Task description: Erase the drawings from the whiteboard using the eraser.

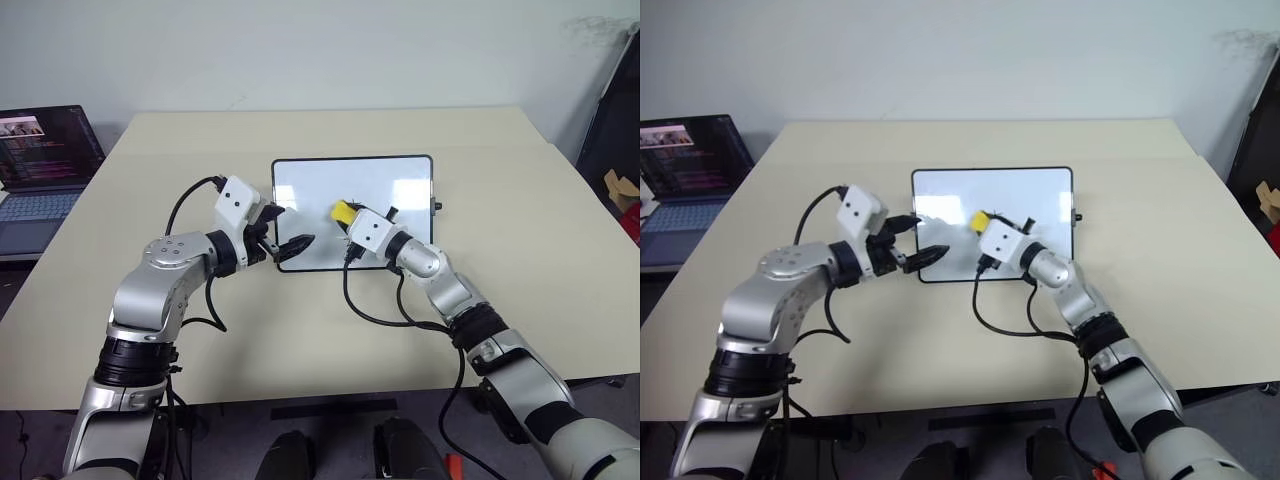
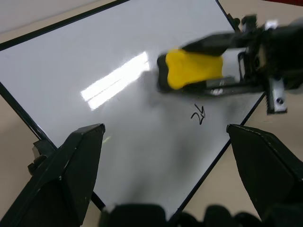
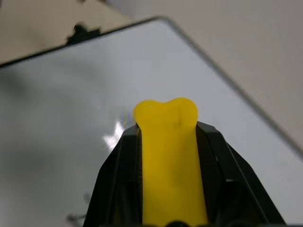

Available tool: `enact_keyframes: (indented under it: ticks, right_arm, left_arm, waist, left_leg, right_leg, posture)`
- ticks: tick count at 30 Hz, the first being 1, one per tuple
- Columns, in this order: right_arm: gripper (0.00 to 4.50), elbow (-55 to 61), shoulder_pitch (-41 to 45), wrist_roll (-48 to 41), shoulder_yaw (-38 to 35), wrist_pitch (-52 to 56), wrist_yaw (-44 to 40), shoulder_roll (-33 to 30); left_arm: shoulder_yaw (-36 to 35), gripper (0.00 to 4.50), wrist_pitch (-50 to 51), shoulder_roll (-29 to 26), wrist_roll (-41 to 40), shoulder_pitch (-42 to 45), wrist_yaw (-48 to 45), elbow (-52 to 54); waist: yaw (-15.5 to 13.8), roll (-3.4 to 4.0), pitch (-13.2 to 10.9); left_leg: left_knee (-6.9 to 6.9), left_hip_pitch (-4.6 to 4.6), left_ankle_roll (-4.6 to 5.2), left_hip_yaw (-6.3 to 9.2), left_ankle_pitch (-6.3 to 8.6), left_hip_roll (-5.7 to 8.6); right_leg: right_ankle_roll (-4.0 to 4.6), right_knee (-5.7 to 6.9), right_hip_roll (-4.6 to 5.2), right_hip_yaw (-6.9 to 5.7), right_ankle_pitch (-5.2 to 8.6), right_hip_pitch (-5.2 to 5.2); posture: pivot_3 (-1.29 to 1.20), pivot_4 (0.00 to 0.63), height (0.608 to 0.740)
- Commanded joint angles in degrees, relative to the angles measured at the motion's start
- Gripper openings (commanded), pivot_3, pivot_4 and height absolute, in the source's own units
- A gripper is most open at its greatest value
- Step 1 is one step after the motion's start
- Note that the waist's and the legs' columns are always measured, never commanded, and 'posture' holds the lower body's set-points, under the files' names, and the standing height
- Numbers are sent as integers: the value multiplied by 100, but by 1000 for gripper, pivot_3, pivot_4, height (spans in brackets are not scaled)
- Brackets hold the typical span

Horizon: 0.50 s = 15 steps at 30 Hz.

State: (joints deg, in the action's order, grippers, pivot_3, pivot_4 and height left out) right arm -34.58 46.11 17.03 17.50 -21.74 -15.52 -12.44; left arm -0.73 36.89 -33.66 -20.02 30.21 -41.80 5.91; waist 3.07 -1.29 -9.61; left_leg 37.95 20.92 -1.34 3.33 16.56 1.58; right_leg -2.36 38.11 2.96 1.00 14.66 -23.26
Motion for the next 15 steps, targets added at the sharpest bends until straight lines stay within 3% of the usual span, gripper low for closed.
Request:
enact_keyframes:
  ticks: [1,8,15]
  right_arm:
    - [1177,178,443,-14,-427,-242,541,-96]
    - [1177,-644,334,245,-117,277,207,-159]
    - [1175,-592,-107,416,287,621,-394,-90]
  left_arm:
    - [-192,4500,-121,-94,-4,-58,15,54]
    - [-201,4500,-76,-89,-15,-135,43,176]
    - [-212,4500,-59,-76,-30,-66,60,190]
  waist:
    - [10,0,0]
    - [-2,-1,1]
    - [33,-2,2]
  left_leg:
    - [-2,3,-2,-1,-1,0]
    - [-8,11,-2,-4,1,-2]
    - [-4,-7,2,-9,3,-3]
  right_leg:
    - [0,-4,0,2,0,-4]
    - [0,-17,5,0,1,-5]
    - [0,-2,4,3,0,5]
  posture:
    - [0,150,740]
    - [0,150,740]
    - [0,150,740]
